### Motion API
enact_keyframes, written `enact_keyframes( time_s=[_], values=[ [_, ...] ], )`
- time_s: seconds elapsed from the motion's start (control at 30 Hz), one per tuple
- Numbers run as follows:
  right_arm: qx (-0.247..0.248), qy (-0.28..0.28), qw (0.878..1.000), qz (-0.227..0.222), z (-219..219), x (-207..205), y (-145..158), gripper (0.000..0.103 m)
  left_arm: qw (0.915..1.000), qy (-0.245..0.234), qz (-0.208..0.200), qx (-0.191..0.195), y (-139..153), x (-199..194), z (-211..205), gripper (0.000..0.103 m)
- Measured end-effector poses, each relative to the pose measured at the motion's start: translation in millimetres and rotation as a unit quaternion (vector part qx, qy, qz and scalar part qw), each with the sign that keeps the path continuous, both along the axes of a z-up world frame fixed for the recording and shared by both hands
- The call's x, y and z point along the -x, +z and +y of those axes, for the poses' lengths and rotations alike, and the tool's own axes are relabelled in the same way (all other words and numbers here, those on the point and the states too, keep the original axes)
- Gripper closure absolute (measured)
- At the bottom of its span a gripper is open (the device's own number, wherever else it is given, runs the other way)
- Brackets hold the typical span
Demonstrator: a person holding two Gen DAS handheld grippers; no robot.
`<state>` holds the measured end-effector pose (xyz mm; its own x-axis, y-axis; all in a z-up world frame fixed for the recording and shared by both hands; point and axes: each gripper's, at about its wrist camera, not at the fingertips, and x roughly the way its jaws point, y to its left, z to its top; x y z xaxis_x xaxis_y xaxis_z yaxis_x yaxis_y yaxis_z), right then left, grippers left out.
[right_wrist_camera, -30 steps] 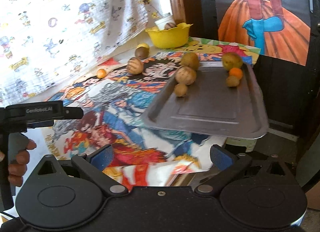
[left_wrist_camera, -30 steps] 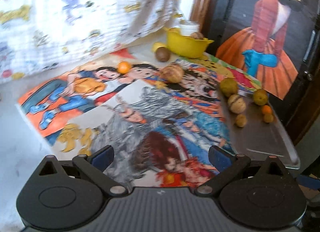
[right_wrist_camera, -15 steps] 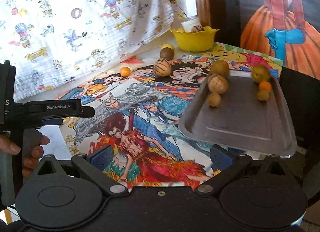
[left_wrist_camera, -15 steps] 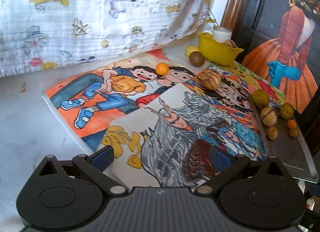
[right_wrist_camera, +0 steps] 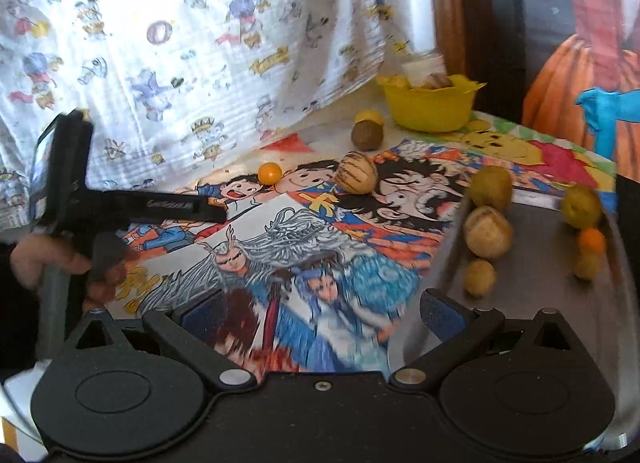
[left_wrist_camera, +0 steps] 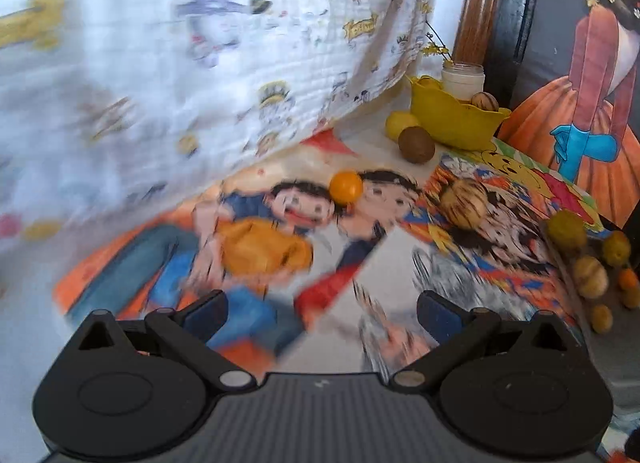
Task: Organize fruits
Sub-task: 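Reach the left gripper to a small orange while the right gripper reaches to the kiwi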
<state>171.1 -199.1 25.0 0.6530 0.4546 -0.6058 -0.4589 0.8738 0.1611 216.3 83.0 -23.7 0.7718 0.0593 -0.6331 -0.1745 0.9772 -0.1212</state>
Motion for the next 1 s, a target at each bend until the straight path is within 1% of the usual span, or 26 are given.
enact_keyframes(
  time_s=[0.1, 0.17, 0.33, 0.43, 0.57, 0.67, 0.8, 1.0],
  values=[
    [0.011, 0.016, 1.000, 0.012, 8.4, -27.7, 5.1, 0.001, 0.9997, -0.010, 0.016, -0.013, -0.2, -33.4, 6.5, 0.000],
    [0.016, 0.017, 0.999, 0.026, 11.7, -42.9, 14.6, 0.001, 0.9991, -0.006, 0.038, -0.019, 3.8, -49.8, 9.6, 0.000],
    [0.029, -0.009, 0.998, 0.063, 12.6, -70.6, 48.5, 0.001, 0.9942, -0.004, 0.107, -0.016, 32.6, -78.2, 14.1, 0.000],
    [0.029, -0.025, 0.995, 0.088, 12.3, -82.1, 68.8, 0.001, 0.9902, -0.010, 0.139, -0.014, 53.1, -88.9, 14.0, 0.000],
    [0.028, -0.035, 0.993, 0.109, 17.2, -97.2, 90.0, 0.001, 0.9855, -0.010, 0.169, -0.009, 74.5, -103.2, 14.0, 0.000],
    [0.031, -0.035, 0.992, 0.116, 22.7, -108.9, 99.5, 0.001, 0.9822, -0.017, 0.187, -0.005, 86.2, -113.3, 12.8, 0.000],
    [0.055, -0.034, 0.992, 0.112, 30.8, -121.9, 105.6, 0.001, 0.9797, -0.032, 0.198, -0.007, 95.0, -125.7, 10.3, 0.000],
    [0.079, -0.038, 0.989, 0.118, 33.4, -138.7, 109.4, 0.001, 0.9765, -0.038, 0.212, -0.001, 92.1, -137.9, 11.9, 0.001]
  ],
)
